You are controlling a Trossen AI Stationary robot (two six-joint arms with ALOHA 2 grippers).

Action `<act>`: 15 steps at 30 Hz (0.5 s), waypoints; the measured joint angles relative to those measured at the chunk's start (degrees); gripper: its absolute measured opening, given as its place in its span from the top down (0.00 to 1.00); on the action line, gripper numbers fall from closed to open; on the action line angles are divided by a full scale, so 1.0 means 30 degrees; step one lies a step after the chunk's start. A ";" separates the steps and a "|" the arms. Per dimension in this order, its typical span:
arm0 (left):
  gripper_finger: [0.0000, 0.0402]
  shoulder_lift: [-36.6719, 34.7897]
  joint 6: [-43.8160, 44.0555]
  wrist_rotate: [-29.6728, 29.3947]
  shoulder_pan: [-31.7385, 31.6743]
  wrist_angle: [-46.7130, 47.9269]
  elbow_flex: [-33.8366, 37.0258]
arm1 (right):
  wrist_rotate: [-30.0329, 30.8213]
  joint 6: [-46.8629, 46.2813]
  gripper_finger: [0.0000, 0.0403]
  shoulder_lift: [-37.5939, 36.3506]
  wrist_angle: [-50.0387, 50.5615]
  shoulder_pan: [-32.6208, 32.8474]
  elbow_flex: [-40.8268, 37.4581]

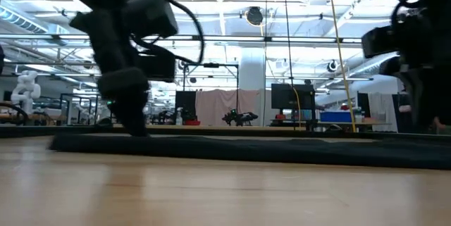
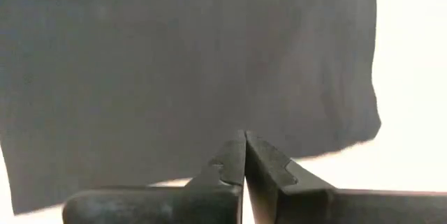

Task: Roll towel
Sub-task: Roll the black microfiber towel

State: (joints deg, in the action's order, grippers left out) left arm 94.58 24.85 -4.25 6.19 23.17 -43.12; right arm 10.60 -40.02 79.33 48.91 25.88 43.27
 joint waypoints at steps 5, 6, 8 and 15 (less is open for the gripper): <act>0.67 -0.1502 0.2531 0.0841 0.1524 0.0885 0.0200 | 0.2429 0.0189 1.00 -0.0007 -0.0069 0.0891 0.0007; 0.67 -0.1850 0.2907 0.1017 0.1883 0.0776 0.0247 | 0.3053 0.0210 1.00 -0.0007 -0.0260 0.0993 0.0007; 0.67 -0.2639 0.3425 0.1123 0.2657 -0.0218 0.0300 | 0.3824 0.0463 1.00 -0.0007 -0.0828 0.1117 0.0007; 0.67 -0.3706 -0.0629 -0.2278 0.3784 -0.5785 0.0209 | 0.2884 0.0346 1.00 -0.0015 -0.4125 0.0874 0.0022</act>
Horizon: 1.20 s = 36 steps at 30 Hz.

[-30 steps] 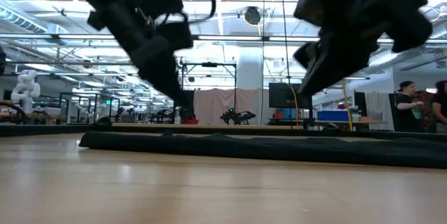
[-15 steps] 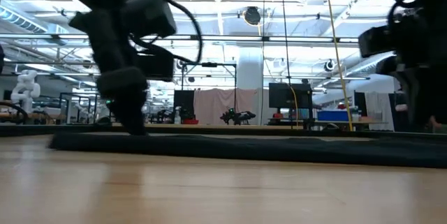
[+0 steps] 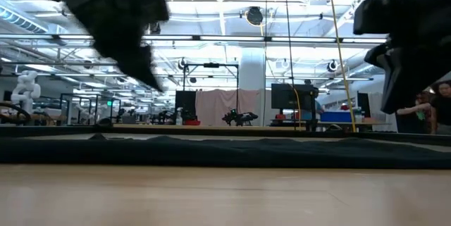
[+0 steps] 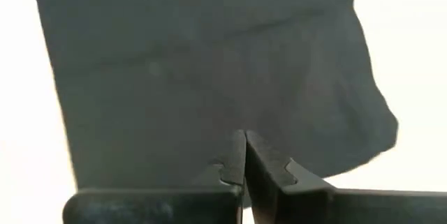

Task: Roll towel
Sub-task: Roll the black microfiber towel

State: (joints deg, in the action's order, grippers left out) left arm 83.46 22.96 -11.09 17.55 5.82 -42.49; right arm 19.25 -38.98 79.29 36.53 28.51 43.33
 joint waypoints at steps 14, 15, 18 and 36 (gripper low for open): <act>0.67 0.0815 -0.0926 0.1228 -0.2093 0.4736 0.0402 | -0.1926 -0.0885 1.00 0.0015 -0.1122 -0.4970 -0.2677; 0.67 0.0815 -0.0774 0.1360 -0.2081 0.4808 0.0652 | -0.1943 -0.0269 1.00 0.0015 -0.1587 -0.5535 -0.2904; 0.67 0.1136 0.0443 0.2102 -0.1872 0.4338 0.1276 | -0.1929 0.1813 1.00 0.0015 -0.2741 -0.7336 -0.3466; 0.67 0.0971 -0.6665 0.0904 0.0628 -0.8273 0.0700 | -0.2794 1.5613 1.00 0.1368 -1.2791 -1.5929 -0.2991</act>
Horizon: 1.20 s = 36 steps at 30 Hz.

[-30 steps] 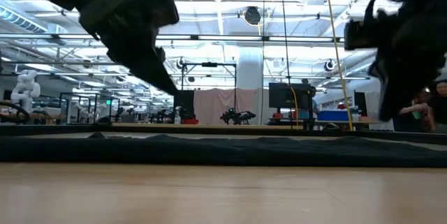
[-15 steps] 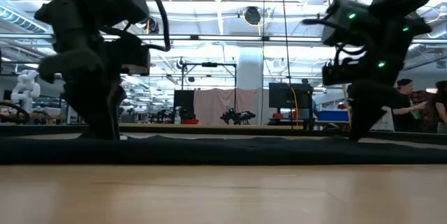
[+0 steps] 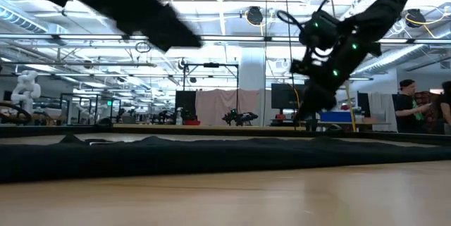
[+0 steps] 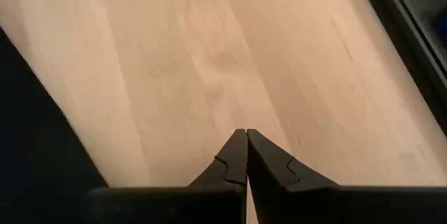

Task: Roll towel
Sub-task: Roll the black microfiber towel

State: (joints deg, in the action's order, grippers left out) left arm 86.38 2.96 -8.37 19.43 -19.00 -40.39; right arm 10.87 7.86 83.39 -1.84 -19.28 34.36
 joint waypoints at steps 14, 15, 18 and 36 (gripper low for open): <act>0.67 0.2095 -0.0441 0.2190 -0.4525 0.0587 -0.0123 | -0.4130 -1.3358 0.96 -0.2472 1.0190 0.5998 0.0783; 0.67 0.2102 -0.0291 0.2162 -0.4746 0.0597 -0.0260 | -0.4122 -1.4328 0.94 -0.2564 1.0659 0.6514 0.0781; 0.64 0.2087 -0.0127 0.2175 -0.5230 0.0607 -0.0488 | -0.4207 -1.7492 0.86 -0.2708 1.1879 0.7978 0.0783; 0.61 0.2095 -0.0758 0.2132 -0.5752 0.1514 -0.0506 | -0.3215 -2.4846 0.61 -0.2705 1.4434 1.1623 -0.0374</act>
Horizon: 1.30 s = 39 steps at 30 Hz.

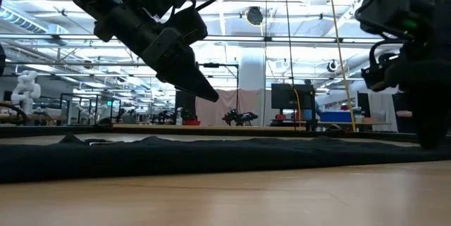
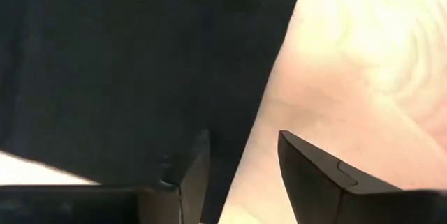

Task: Roll towel
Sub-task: Roll the black microfiber towel

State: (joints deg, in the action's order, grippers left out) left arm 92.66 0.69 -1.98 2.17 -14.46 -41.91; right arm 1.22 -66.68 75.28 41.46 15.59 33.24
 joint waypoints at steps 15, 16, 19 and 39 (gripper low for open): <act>0.61 0.0000 -0.0437 -0.0789 0.0027 0.0139 -0.0015 | 0.3267 0.6318 0.97 0.0011 -0.2786 -0.2693 -0.0948; 0.61 0.0000 -0.0490 -0.0928 0.0015 0.0139 -0.0015 | 0.3792 0.7191 0.97 0.0011 -0.3044 -0.3001 -0.0991; 0.61 0.0000 -0.0532 -0.1611 0.0015 0.0079 -0.0015 | 0.5031 1.0071 0.99 0.0032 -0.4930 -0.4023 -0.1010; 0.61 -0.0015 -0.0423 -0.5945 -0.0472 0.0726 -0.0015 | 0.7086 2.6192 0.97 0.0018 -1.5715 -1.2725 -0.0963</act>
State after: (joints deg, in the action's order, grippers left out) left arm 92.62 -0.58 -19.81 0.76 -12.28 -41.95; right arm 22.48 11.89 75.33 -5.68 -22.59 30.35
